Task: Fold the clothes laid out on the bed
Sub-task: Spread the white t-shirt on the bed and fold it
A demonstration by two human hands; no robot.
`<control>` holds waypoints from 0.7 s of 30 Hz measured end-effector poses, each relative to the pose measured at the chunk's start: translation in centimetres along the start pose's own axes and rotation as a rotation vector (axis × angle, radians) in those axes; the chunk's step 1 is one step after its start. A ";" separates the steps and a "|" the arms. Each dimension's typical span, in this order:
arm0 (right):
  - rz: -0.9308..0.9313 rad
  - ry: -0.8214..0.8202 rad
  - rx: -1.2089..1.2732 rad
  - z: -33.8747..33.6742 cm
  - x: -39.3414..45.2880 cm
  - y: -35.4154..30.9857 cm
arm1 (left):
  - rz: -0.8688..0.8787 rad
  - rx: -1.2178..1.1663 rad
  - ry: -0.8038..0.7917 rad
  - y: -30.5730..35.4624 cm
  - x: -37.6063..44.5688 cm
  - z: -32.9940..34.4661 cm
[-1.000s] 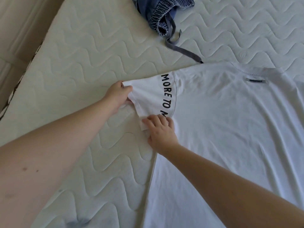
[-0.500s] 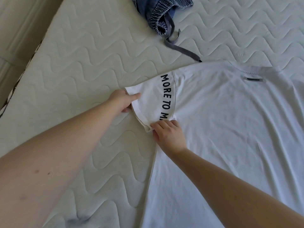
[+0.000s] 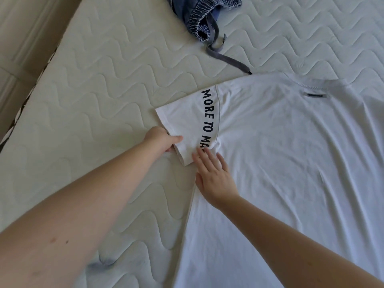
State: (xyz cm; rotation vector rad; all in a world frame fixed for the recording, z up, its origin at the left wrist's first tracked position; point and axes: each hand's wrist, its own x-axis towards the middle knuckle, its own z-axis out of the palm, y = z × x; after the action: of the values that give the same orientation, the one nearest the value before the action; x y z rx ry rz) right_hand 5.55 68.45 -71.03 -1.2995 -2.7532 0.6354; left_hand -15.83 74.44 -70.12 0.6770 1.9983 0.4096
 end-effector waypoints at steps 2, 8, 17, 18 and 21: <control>0.050 -0.004 -0.014 -0.7 0.8 0.4 | -0.015 0.004 -0.060 -0.5 -1.2 0.4; 0.200 -0.111 -0.056 -0.3 0.9 2.7 | -0.106 -0.176 -0.156 -2.5 -3.9 2.3; 0.197 -0.235 -0.025 -2.6 0.8 3.4 | 0.115 0.035 0.203 -4.3 -7.4 5.1; 0.208 -0.225 -0.050 -3.3 0.3 3.6 | 0.149 0.075 0.232 -4.3 -8.1 5.1; 0.290 -0.228 -0.126 -6.0 -2.4 4.9 | 0.285 0.204 0.260 -3.8 -10.3 5.0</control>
State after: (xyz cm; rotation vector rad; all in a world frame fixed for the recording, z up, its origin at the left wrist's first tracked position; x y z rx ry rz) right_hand 11.87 71.50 -67.01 -1.7815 -2.8447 0.6731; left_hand -8.52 65.18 -67.58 1.0904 2.2152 0.4864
